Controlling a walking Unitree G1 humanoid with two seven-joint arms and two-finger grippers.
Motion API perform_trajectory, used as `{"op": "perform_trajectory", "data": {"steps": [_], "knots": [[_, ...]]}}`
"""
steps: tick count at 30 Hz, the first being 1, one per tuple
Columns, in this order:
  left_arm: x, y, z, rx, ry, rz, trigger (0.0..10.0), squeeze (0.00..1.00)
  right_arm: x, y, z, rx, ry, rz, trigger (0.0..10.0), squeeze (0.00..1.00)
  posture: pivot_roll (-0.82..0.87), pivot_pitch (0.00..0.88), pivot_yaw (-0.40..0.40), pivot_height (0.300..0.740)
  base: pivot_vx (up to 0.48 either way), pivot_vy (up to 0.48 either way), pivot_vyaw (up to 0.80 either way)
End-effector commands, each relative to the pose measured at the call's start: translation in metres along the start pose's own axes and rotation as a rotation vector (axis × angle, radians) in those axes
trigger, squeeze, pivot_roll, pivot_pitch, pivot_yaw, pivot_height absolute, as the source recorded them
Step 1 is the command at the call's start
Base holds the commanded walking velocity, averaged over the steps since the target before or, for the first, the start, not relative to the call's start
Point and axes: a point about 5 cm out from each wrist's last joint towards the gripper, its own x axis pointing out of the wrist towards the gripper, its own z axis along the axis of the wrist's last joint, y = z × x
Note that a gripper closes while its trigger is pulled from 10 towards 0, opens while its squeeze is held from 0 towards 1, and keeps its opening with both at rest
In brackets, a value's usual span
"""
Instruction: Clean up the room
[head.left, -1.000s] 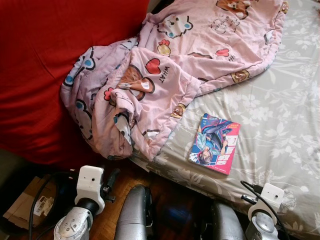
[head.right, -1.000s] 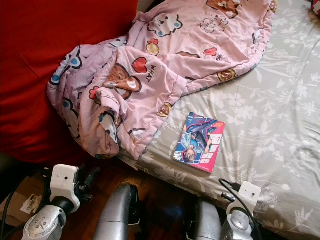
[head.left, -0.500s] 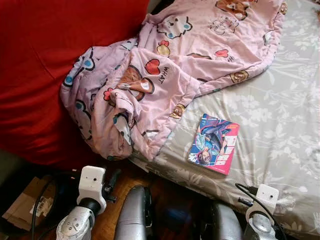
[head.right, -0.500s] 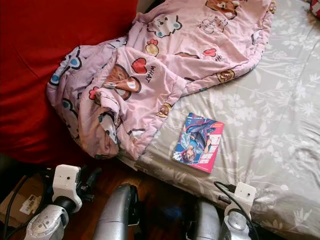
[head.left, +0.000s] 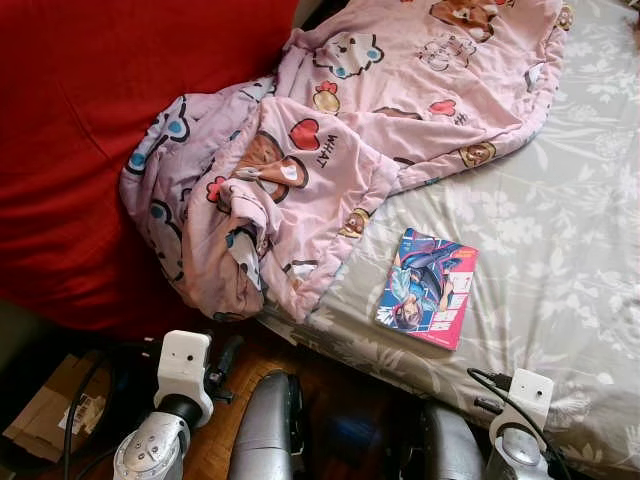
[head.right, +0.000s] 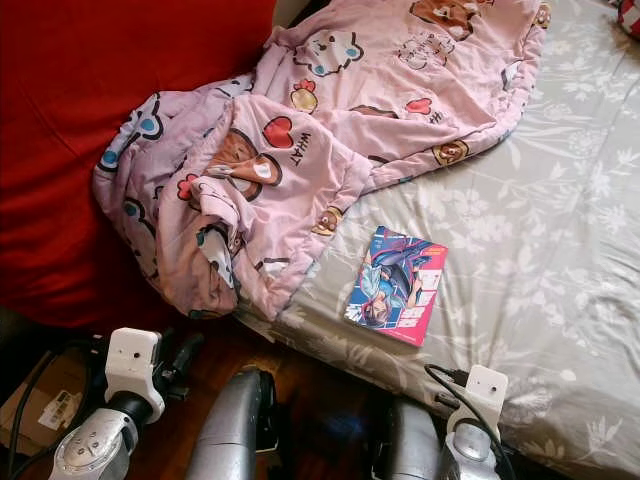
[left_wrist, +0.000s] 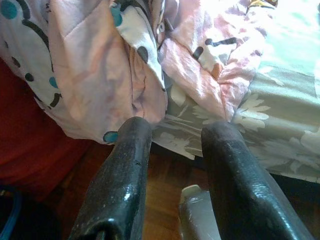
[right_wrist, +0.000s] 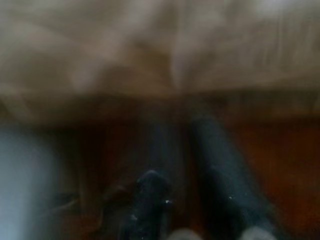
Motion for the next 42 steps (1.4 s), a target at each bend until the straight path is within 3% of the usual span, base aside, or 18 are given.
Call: {"op": "perform_trajectory", "data": {"steps": [1,8,11,12,13,14,15,16,22,24,25,28,29,32,33,34,42], "knots": [[-0.004,0.002,-0.008,0.004,0.033,0.010,10.0,0.00,-0.007,-0.005,-0.034,-0.026,0.114,-0.027,10.0,1.00,0.08,0.287,0.055,0.636,0.000,0.000,0.00],[-0.003,0.003,-0.008,0.005,0.030,0.013,10.0,0.00,-0.007,-0.010,-0.032,-0.027,0.082,-0.075,10.0,1.00,0.08,0.287,0.054,0.636,0.000,0.000,0.00],[-0.003,0.004,-0.008,0.005,0.028,0.016,10.0,0.00,-0.007,-0.012,-0.024,0.015,-0.007,-0.092,10.0,1.00,0.08,0.285,0.051,0.636,0.000,0.000,0.00],[-0.003,0.004,-0.008,0.005,0.027,0.018,10.0,0.00,-0.008,-0.011,-0.012,0.043,-0.113,-0.082,10.0,0.99,0.08,0.285,0.051,0.636,0.000,0.000,0.00],[-0.003,0.005,-0.008,0.005,0.027,0.019,10.0,0.00,-0.008,-0.010,-0.004,0.051,-0.171,-0.076,10.0,0.82,0.08,0.286,0.050,0.636,0.000,0.000,0.00],[-0.002,0.005,-0.008,0.005,0.026,0.020,10.0,0.00,-0.009,-0.009,0.003,0.048,-0.228,-0.074,10.0,0.53,0.08,0.286,0.050,0.636,0.000,0.000,0.00],[-0.002,0.005,-0.008,0.005,0.026,0.020,10.0,0.00,-0.010,-0.008,0.012,0.051,-0.286,-0.066,10.0,0.15,0.08,0.288,0.051,0.636,0.000,0.000,0.00],[-0.002,0.005,-0.008,0.006,0.026,0.021,10.0,0.00,-0.011,-0.005,0.020,0.055,-0.333,-0.052,10.0,0.00,0.08,0.287,0.051,0.636,0.000,0.000,0.00],[-0.002,0.006,-0.008,0.006,0.025,0.023,10.0,0.00,-0.015,0.012,0.056,0.091,-0.478,0.038,10.0,0.00,0.08,0.286,0.049,0.636,0.000,0.000,0.00],[-0.001,0.006,-0.008,0.005,0.023,0.025,10.0,0.00,-0.018,0.028,0.077,0.082,-0.543,0.138,10.0,0.00,0.08,0.286,0.048,0.636,0.000,0.000,0.00],[-0.001,0.006,-0.008,0.005,0.021,0.026,10.0,0.00,-0.022,0.046,0.086,0.089,-0.540,0.259,10.0,0.00,0.08,0.286,0.048,0.636,0.000,0.000,0.00],[0.000,0.006,-0.007,0.006,0.021,0.027,10.0,0.00,-0.026,0.073,0.091,0.088,-0.468,0.443,10.0,0.00,0.08,0.288,0.051,0.636,0.000,0.000,0.00],[0.000,0.006,-0.007,0.006,0.021,0.027,10.0,0.00,-0.026,0.073,0.091,0.088,-0.468,0.443,10.0,0.00,0.08,0.288,0.051,0.636,0.000,0.000,0.00],[-0.001,0.009,-0.007,0.010,0.021,0.034,10.0,0.00,-0.034,0.103,0.096,0.093,-0.366,0.601,10.0,0.00,0.09,0.291,0.050,0.636,0.000,0.000,0.00],[-0.002,0.009,-0.007,0.011,0.022,0.035,10.0,0.00,-0.036,0.108,0.096,0.069,-0.341,0.613,10.0,0.63,0.09,0.293,0.050,0.636,0.000,0.000,0.00],[-0.002,0.009,-0.007,0.011,0.023,0.036,10.0,0.00,-0.036,0.110,0.095,0.061,-0.328,0.615,10.0,1.00,0.10,0.295,0.050,0.636,0.000,0.000,0.00],[-0.008,0.009,-0.008,0.015,0.027,0.040,10.0,0.00,-0.037,0.116,0.104,0.140,-0.274,0.604,10.0,1.00,0.12,0.315,0.053,0.636,0.000,0.000,0.00]]}}
